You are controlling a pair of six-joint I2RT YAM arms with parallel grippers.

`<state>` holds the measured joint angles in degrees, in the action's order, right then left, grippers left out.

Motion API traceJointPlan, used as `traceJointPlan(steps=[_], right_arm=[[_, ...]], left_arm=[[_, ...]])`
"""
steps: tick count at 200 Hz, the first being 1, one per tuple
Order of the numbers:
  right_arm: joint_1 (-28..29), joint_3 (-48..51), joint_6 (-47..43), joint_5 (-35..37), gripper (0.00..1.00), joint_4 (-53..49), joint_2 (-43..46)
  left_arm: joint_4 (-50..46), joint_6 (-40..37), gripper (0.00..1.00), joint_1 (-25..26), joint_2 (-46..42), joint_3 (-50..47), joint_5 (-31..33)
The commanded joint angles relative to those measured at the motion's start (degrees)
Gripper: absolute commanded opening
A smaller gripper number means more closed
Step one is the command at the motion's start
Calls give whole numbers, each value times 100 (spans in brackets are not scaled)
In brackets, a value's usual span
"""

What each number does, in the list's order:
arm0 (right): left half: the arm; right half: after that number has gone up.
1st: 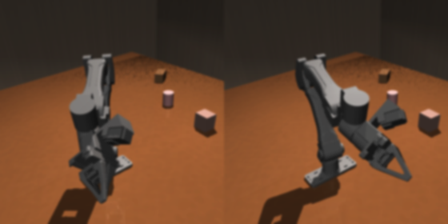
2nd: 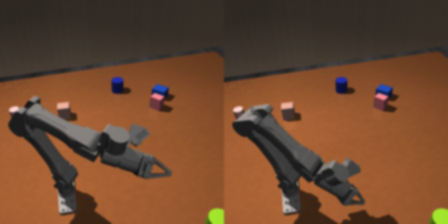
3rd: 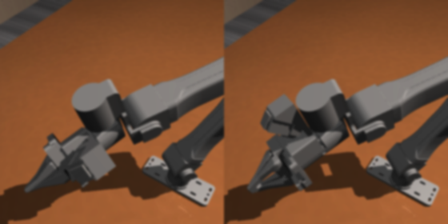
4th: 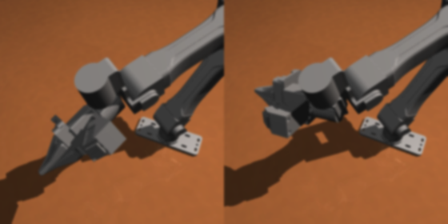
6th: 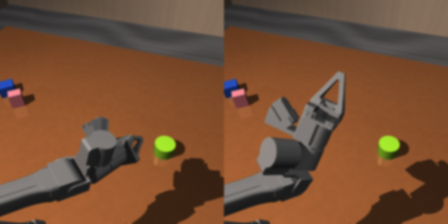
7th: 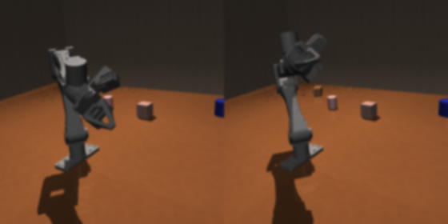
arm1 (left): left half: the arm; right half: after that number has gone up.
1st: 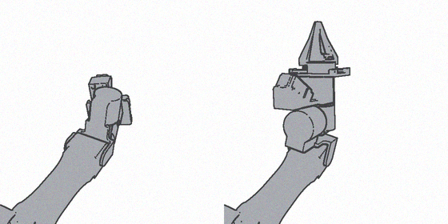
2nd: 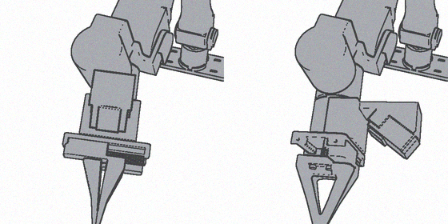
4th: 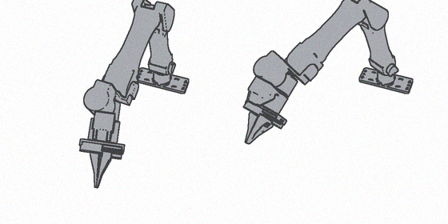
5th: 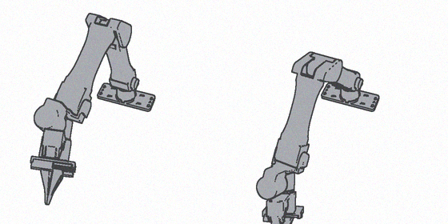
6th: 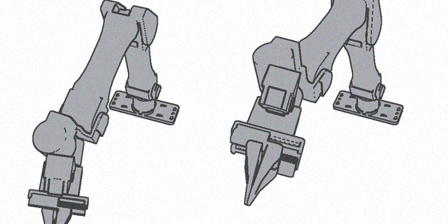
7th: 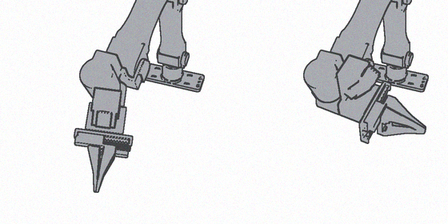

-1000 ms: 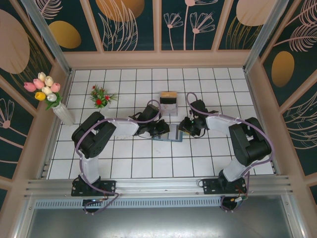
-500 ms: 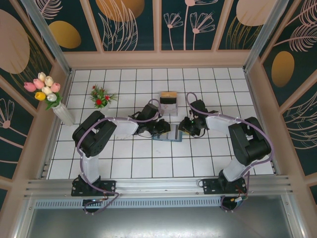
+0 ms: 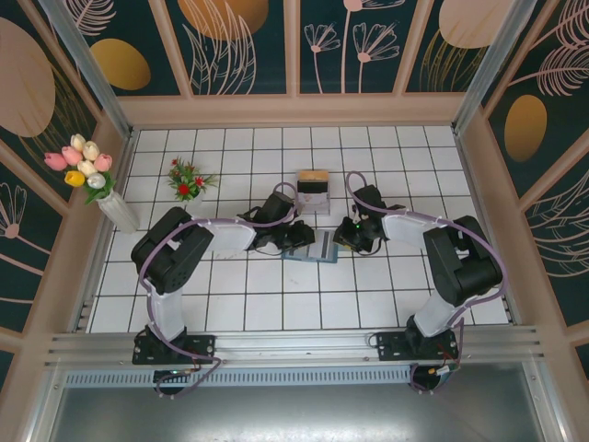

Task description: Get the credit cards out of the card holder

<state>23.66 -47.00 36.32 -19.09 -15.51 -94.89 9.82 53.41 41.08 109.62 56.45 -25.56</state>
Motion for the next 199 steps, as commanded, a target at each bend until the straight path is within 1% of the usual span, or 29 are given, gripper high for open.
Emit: traceJointPlan(steps=[1, 24, 48, 73, 88, 96, 109, 117, 142, 167, 199], right_arm=[[16, 112, -19, 389, 28, -339, -300], [17, 104, -28, 389, 28, -331, -268], [16, 132, -41, 379, 28, -313, -297], [25, 161, -29, 354, 28, -280, -318], [33, 183, -28, 347, 28, -269, -307], [26, 192, -28, 345, 28, -269, -309], [30, 192, -24, 336, 28, -260, -319], [32, 192, -37, 323, 28, -261, -326], [26, 192, -37, 312, 28, -252, -341], [27, 187, -38, 301, 28, -251, -339], [31, 174, -43, 288, 28, -247, -361]], left_arm=[[17, -66, 21, -40, -257, -196, 80], [122, -36, 21, -47, -365, -247, 120], [-384, -150, 21, -50, -271, -108, 446], [-400, -166, 22, -52, -181, -108, 368], [-498, -215, 23, -50, -151, -107, 464], [-491, -241, 24, -50, -92, -107, 400], [-441, -278, 24, -48, 74, -107, 120], [-402, -295, 25, -48, 145, 70, 18], [-47, -255, 26, -52, 229, 35, -371], [-288, -357, 26, -53, 338, 165, -257], [-255, -353, 20, -60, 332, 133, -291]])
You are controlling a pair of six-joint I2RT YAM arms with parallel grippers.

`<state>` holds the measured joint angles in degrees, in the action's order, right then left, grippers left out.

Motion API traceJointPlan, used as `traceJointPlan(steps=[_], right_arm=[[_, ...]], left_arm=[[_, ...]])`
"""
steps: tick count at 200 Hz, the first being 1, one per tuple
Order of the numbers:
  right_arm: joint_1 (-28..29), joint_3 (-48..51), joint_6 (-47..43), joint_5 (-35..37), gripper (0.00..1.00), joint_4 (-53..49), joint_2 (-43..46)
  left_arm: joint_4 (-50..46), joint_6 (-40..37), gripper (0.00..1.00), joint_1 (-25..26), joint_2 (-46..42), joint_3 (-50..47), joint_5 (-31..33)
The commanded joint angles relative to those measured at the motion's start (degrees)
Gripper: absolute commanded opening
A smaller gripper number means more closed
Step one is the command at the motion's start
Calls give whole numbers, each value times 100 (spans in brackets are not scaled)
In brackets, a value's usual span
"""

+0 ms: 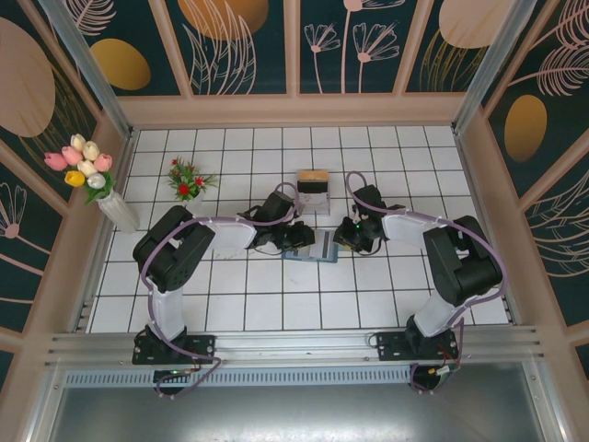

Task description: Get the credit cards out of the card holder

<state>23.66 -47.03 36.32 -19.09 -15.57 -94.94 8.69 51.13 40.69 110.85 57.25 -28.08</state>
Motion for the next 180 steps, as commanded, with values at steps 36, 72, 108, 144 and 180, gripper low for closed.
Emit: traceJointPlan(steps=[36, 72, 108, 144, 180], right_arm=[[31, 185, -37, 287, 28, -236, -383], [16, 151, -48, 301, 28, -248, -367], [17, 137, -46, 384, 28, -305, -445], [10, 154, -11, 455, 27, -333, -467], [14, 166, -9, 420, 27, -309, -445]], left_arm=[[119, -68, 13, -67, 211, -87, -212], [324, -67, 6, -155, 174, -291, -315], [375, -189, 0, -309, -33, -466, -314], [306, -369, 0, -429, -286, -567, -353], [218, -490, 0, -518, -549, -675, -325]])
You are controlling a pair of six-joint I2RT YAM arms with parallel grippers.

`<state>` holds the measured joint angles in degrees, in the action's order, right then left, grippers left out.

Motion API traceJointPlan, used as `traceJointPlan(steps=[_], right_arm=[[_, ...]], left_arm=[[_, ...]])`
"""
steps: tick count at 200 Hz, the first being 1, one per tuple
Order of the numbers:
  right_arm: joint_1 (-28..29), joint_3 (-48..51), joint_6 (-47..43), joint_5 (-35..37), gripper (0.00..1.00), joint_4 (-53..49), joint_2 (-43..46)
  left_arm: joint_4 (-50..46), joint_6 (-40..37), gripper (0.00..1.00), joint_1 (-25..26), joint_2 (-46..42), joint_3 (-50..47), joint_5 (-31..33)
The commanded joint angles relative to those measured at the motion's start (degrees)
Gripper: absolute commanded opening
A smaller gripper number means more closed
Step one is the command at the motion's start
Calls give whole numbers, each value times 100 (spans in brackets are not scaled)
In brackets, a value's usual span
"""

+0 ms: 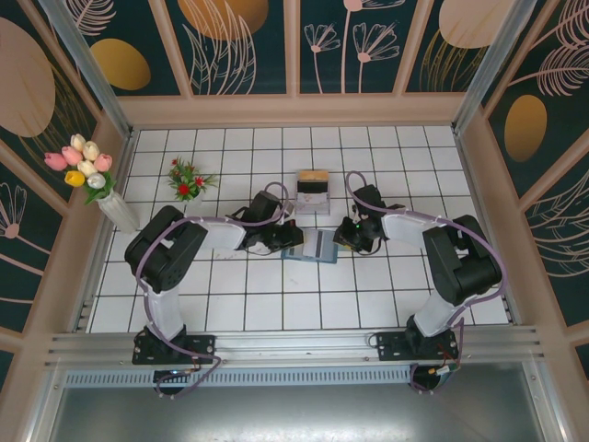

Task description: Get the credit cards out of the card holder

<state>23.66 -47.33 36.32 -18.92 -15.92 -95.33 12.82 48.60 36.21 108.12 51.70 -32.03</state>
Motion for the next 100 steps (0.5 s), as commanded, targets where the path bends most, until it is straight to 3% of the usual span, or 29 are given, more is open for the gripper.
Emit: traceJointPlan(steps=[1, 37, 100], right_arm=[[11, 193, -10, 395, 27, -277, -406], [13, 120, -68, 222, 27, -195, -223], [11, -386, -46, -414, 36, 44, 598]], left_arm=[[-194, -237, 0, -70, -288, -122, 68], [-206, -261, 0, -73, -422, -160, 119], [-282, -342, 0, -112, -642, -277, 291]])
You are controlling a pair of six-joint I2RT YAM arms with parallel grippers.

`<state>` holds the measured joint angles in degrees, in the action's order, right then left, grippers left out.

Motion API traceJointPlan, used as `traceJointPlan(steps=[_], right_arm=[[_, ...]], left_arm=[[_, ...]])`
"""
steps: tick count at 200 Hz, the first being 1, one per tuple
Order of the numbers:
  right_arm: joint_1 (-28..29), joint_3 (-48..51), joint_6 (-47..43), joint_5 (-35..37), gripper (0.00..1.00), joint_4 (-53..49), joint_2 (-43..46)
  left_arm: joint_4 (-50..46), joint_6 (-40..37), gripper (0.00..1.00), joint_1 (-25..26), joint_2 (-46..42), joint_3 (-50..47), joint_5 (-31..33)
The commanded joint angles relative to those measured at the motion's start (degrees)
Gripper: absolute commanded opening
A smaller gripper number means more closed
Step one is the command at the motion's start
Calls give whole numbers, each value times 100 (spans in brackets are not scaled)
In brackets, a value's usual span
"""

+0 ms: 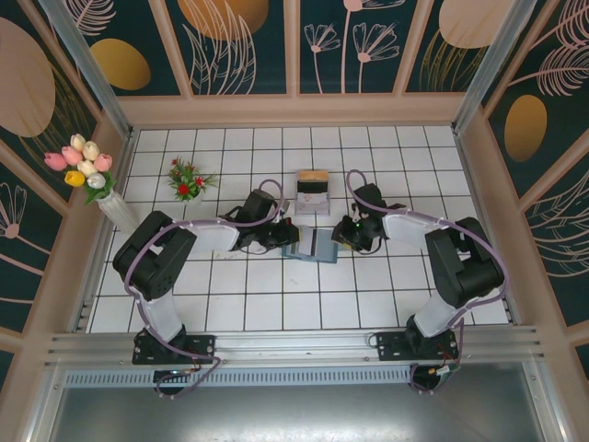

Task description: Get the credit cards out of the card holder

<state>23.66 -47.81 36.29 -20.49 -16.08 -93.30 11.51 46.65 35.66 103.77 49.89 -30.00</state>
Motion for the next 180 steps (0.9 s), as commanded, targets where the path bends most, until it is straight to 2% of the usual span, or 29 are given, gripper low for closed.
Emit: traceJointPlan(steps=[1, 47, 84, 115, 180], right_arm=[[9, -345, -43, -259, 36, 60, 406], [0, -492, -18, -682, 39, 383, 771], [-21, -355, 132, -1318, 44, 989, 808], [-135, -120, 377, -1874, 51, 1675, 813], [-388, 285, 943, -2958, 63, 3106, 702]], left_arm=[[-150, -152, 0, -58, -207, -99, 85], [-175, -253, 0, -175, -436, -180, 12], [-67, -237, 0, -311, -608, -290, -174], [565, 346, 0, -349, -902, -397, -612], [1353, 1055, 0, -358, -1354, -372, -950]])
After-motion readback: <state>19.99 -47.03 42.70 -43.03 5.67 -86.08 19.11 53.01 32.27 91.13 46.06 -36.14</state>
